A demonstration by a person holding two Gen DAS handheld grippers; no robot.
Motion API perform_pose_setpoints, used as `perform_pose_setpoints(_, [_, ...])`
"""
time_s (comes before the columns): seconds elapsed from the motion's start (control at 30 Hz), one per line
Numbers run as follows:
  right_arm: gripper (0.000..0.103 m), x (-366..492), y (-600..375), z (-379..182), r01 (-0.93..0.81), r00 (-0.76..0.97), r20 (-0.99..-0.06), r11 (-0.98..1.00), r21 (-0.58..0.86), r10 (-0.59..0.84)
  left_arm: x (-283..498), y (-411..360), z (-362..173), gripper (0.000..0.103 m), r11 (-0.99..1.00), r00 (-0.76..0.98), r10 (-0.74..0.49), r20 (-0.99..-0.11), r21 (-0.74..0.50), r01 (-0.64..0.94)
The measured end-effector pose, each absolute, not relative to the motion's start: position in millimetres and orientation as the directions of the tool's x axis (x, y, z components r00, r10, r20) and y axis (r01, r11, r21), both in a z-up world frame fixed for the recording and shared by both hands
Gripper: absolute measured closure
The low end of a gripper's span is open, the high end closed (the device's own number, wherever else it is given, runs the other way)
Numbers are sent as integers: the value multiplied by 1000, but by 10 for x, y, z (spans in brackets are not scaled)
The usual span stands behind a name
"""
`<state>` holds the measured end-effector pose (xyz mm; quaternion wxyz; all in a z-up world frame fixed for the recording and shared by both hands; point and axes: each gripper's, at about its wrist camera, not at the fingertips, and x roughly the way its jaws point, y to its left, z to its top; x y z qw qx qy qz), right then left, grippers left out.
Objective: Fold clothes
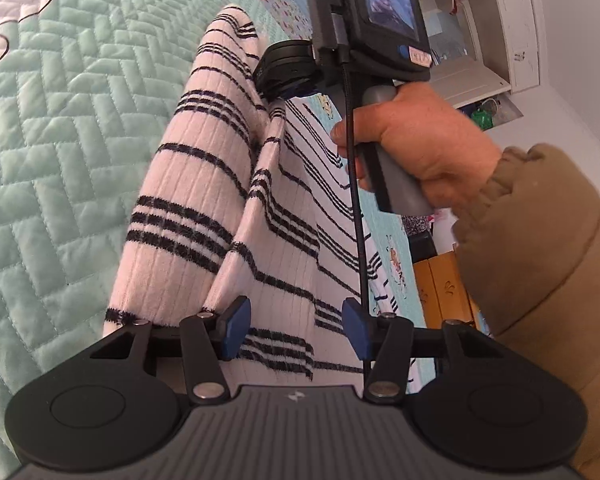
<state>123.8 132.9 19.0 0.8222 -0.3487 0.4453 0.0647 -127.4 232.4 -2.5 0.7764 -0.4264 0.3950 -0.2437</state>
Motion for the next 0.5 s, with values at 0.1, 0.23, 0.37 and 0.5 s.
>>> perform_pose_setpoints(0.1, [80,1270,1145,362,-364,605,-789,845,-392,-105,-1291,2333,-27,49,512,568,-719,-401,-858,43])
perform_pose_setpoints(0.23, [54,1073,649,849,-291,649,-738,956,-16,185,-1288,2299,-23,49,511,569,-720,-398,-858,45])
perform_pose_setpoints(0.37, [59,880,116,893,-271,585,-628,854,444,513,-1297,2312,-47,49,495,573,-723,-387,-868,39])
perform_pose_setpoints(0.5, [93,846,-104,477,-207,466,-549,689,695,694,-1294,2288,-42,49,514,575,-716,-396,-856,51])
